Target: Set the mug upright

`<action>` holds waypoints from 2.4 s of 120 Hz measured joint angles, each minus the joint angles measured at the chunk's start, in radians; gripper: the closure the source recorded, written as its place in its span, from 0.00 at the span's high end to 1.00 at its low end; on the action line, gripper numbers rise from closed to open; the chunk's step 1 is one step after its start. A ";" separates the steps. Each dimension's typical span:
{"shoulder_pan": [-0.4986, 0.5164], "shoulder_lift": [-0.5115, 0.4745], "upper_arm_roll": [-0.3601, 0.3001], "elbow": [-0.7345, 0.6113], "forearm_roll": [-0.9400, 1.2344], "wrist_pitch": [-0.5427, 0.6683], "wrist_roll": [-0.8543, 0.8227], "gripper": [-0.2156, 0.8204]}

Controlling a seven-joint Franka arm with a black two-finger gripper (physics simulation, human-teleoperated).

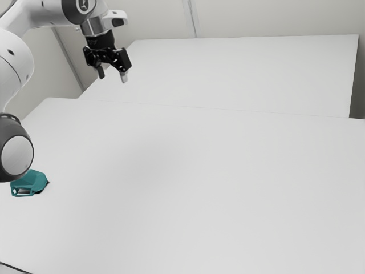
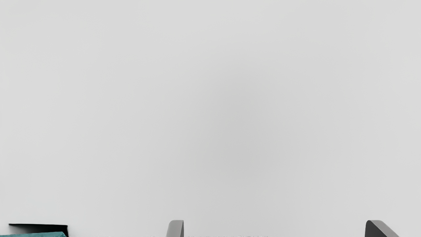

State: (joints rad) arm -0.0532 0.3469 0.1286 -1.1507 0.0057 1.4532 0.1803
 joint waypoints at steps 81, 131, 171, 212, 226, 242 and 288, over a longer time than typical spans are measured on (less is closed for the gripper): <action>0.019 -0.438 0.183 -0.668 0.047 0.176 -0.011 0.79; 0.113 -0.354 0.502 -0.641 -0.077 0.186 0.187 0.79; 0.246 -0.110 0.523 -0.455 -0.253 0.125 0.399 0.79; 0.342 -0.018 0.525 -0.442 -0.312 0.130 0.585 0.79; 0.368 0.010 0.524 -0.453 -0.314 0.151 0.640 0.79; 0.391 0.058 0.516 -0.454 -0.317 0.189 0.696 0.79; 0.510 0.162 0.449 -0.383 -0.426 0.234 0.840 0.79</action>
State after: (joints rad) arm 0.4569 0.5084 0.5772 -1.5339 -0.4205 1.6876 1.0202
